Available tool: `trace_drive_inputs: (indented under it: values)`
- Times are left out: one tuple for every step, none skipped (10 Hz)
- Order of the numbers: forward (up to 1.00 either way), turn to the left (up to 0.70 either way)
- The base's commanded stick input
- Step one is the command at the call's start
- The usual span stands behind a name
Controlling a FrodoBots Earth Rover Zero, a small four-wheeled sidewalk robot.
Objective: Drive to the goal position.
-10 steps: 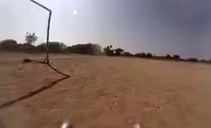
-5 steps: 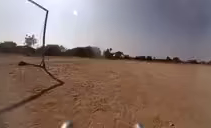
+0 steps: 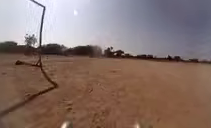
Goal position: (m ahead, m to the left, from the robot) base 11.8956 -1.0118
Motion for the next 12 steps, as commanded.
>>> trace_drive_inputs:
  values:
    - [0.70, 0.00]
    - [0.70, 0.00]
    - [0.70, 0.00]
    - [0.70, 0.00]
    - [0.70, 0.00]
    - [0.70, 0.00]
    - [0.70, 0.00]
    - [0.70, 0.00]
    - [0.70, 0.00]
    - [0.70, 0.00]
    - [0.70, 0.00]
    - [0.70, 0.00]
